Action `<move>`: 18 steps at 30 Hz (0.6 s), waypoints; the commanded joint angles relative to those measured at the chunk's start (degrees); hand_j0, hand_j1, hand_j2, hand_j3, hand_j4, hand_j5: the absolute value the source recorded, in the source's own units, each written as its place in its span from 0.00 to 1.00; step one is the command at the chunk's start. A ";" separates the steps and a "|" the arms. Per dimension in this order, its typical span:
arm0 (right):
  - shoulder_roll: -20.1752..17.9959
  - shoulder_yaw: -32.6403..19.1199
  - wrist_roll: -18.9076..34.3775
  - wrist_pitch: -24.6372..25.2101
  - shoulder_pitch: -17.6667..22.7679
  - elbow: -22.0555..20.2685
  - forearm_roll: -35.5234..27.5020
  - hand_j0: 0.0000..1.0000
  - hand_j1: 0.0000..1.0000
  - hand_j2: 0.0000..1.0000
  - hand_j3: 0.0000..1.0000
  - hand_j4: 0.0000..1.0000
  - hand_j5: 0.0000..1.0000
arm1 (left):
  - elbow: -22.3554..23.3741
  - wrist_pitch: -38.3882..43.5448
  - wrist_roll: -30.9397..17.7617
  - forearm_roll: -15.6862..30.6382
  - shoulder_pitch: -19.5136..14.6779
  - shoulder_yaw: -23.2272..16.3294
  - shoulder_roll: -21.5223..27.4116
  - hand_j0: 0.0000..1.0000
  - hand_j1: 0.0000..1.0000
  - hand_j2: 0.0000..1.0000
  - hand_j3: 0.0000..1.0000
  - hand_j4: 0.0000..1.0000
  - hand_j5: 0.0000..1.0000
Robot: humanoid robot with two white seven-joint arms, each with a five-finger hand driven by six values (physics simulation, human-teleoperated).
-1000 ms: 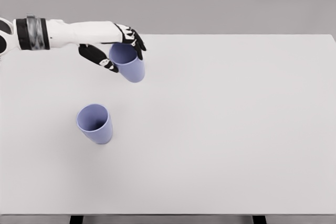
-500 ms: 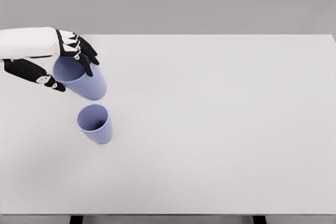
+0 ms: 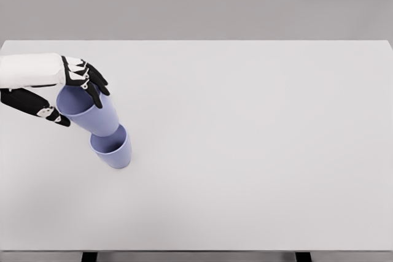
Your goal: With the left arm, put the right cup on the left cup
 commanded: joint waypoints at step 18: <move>0.00 0.01 0.02 -0.01 0.00 0.00 0.03 1.00 1.00 1.00 1.00 1.00 1.00 | -0.01 0.19 0.02 0.26 1.58 0.82 0.13 0.60 0.60 0.60 0.60 0.60 0.60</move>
